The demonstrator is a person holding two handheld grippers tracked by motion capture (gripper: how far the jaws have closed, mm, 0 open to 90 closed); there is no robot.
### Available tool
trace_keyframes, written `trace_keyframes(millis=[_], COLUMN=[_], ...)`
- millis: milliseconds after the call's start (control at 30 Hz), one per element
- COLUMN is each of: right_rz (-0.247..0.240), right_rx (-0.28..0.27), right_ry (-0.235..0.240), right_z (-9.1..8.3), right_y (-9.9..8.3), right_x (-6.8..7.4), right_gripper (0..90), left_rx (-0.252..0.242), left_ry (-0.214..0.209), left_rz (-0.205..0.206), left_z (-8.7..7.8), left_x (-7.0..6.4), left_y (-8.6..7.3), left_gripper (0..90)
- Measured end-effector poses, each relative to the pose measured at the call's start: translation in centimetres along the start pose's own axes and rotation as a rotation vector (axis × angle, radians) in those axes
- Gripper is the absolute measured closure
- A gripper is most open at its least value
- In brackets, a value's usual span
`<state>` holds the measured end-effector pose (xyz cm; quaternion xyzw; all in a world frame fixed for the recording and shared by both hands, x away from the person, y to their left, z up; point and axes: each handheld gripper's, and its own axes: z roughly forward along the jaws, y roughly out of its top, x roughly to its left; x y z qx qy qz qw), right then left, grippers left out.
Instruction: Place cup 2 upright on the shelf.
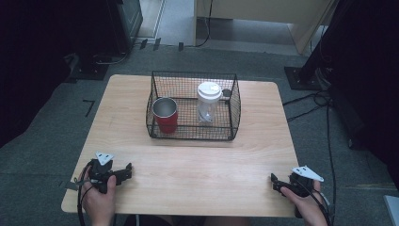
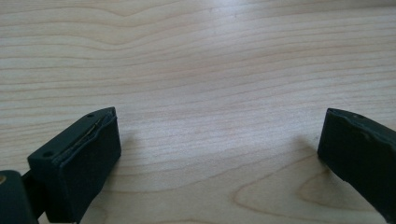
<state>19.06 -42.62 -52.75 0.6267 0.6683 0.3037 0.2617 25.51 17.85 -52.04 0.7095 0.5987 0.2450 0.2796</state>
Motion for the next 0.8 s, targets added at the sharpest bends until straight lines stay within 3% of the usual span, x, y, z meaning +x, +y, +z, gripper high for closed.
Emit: trace_keyframes(millis=[167,800], right_rz=[-0.034,-0.031], right_rx=[0.001,0.006], right_ry=[0.031,0.026], right_z=[-0.27,-0.12], right_y=[-0.25,-0.14], right_x=[-0.1,-0.06], right_gripper=[10.8,7.9], left_rx=[0.0,0.0], left_ry=[-0.006,-0.006], left_rz=[0.006,0.006], left_z=[-0.02,-0.03], left_x=[-0.06,-0.06], left_y=[-0.04,-0.03], left_gripper=[0.0,0.0])
